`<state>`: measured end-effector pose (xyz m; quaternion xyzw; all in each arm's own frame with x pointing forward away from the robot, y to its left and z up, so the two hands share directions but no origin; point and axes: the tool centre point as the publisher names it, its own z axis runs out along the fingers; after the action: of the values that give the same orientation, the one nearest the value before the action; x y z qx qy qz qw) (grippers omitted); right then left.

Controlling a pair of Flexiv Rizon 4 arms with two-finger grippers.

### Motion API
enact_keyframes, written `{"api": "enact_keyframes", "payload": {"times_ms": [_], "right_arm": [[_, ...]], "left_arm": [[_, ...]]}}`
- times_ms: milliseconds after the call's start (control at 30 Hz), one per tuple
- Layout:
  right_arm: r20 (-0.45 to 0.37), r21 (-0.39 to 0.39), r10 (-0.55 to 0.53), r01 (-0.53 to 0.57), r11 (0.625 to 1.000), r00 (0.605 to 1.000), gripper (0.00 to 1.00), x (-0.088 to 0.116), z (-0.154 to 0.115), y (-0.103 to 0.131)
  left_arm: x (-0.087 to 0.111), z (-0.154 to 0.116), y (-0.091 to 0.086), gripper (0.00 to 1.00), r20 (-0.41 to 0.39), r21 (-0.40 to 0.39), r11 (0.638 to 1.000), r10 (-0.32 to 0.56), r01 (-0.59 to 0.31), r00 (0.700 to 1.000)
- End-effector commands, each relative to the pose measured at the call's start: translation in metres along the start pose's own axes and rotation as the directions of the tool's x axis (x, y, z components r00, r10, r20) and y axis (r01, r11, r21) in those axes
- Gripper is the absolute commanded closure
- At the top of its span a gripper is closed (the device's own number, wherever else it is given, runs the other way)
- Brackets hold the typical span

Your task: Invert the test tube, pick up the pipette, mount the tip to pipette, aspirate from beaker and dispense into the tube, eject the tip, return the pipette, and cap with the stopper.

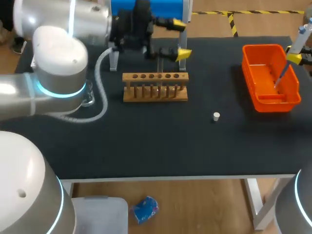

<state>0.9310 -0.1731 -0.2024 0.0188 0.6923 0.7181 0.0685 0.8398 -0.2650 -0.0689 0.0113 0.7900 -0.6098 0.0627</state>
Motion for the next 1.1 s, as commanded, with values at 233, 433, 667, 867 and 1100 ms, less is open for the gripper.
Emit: {"api": "enact_keyframes", "payload": {"times_ms": [233, 433, 667, 867, 1100], "right_arm": [[-0.002, 0.0, -0.001, 0.001, 1.0, 1.0, 1.0, -0.001, -0.001, 0.0], [-0.002, 0.0, -0.001, 0.001, 1.0, 1.0, 1.0, -0.001, -0.001, 0.0], [-0.002, 0.0, -0.001, 0.001, 1.0, 1.0, 1.0, -0.001, -0.001, 0.0], [-0.002, 0.0, -0.001, 0.001, 1.0, 1.0, 1.0, -0.001, -0.001, 0.0], [-0.002, 0.0, -0.001, 0.001, 1.0, 1.0, 1.0, -0.001, -0.001, 0.0]], "left_arm": [[-0.059, 0.133, -0.018, 0.0, 0.021, -0.071, 0.997, -0.025, 0.027, 0.999], [-0.069, 0.162, -0.019, 0.0, 0.024, -0.048, 0.998, -0.035, 0.036, 0.999], [-0.069, 0.162, -0.019, 0.0, 0.024, -0.048, 0.998, -0.035, 0.036, 0.999], [-0.069, 0.162, -0.019, 0.0, 0.024, -0.048, 0.998, -0.035, 0.036, 0.999], [-0.069, 0.162, -0.019, 0.0, 0.024, -0.048, 0.998, -0.035, 0.036, 0.999]]}}
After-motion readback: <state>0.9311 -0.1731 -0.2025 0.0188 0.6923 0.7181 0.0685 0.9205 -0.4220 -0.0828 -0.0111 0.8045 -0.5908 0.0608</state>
